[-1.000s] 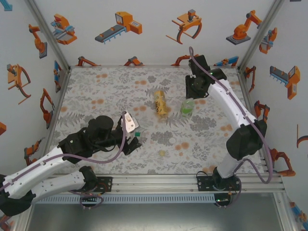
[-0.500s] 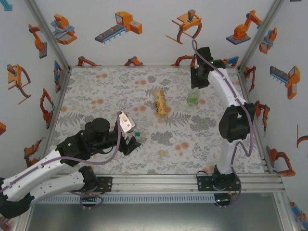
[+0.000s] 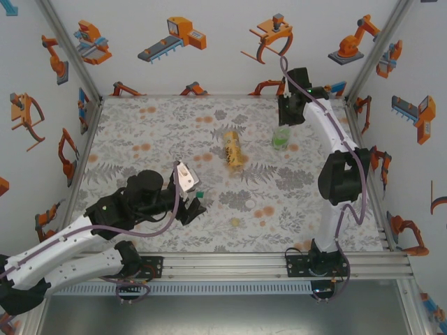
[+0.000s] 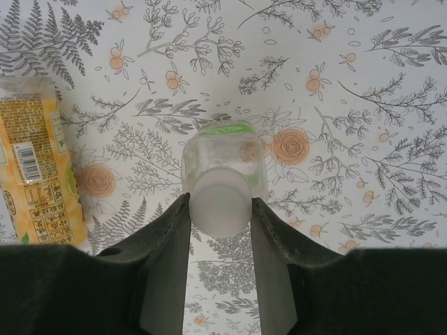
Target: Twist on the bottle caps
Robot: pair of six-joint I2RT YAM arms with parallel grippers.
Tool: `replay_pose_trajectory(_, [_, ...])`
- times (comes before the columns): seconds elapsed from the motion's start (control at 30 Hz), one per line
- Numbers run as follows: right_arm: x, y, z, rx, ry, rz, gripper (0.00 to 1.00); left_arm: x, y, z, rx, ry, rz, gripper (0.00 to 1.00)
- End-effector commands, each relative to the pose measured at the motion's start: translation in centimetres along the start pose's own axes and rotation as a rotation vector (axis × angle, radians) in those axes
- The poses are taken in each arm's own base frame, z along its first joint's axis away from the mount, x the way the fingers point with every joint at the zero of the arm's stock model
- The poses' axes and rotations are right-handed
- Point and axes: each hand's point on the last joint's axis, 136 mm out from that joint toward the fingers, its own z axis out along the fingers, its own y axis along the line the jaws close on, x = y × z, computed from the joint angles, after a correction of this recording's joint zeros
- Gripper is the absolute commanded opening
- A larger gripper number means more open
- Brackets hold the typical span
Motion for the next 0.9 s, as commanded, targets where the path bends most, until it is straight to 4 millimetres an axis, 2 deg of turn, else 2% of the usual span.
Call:
replay_pose_trajectory(0.0, [0.0,-0.2,-0.2,-0.002,-0.003,-0.009,0.26,-0.3,-0.4,0.1,0.020,-0.018,-0.001,0.66])
replay_pose_trajectory(0.3, [-0.8,-0.3,-1.8,0.005,-0.030,-0.007,0.41,-0.1,-0.3,-0.4,0.012,-0.029,-0.014,0.66])
replay_pose_trajectory(0.4, [-1.5,-0.4,-3.1,0.011,-0.050,-0.007,0.45,-0.3,-0.2,-0.8,0.007,-0.044,-0.020,0.67])
replay_pose_trajectory(0.6, [-3.1,-0.2,-6.7,-0.003,-0.101,0.000,0.46,-0.5,0.3,-1.6,-0.027,-0.069,-0.030,0.67])
replay_pose_trajectory(0.73, [-3.4,0.8,-9.0,-0.040,-0.123,0.011,0.46,-0.6,0.6,-2.1,-0.044,-0.086,-0.043,0.67])
replay_pose_trajectory(0.87, [-2.9,2.6,-10.3,-0.067,-0.123,0.006,0.46,-0.7,0.5,-2.6,-0.043,-0.103,-0.057,0.67])
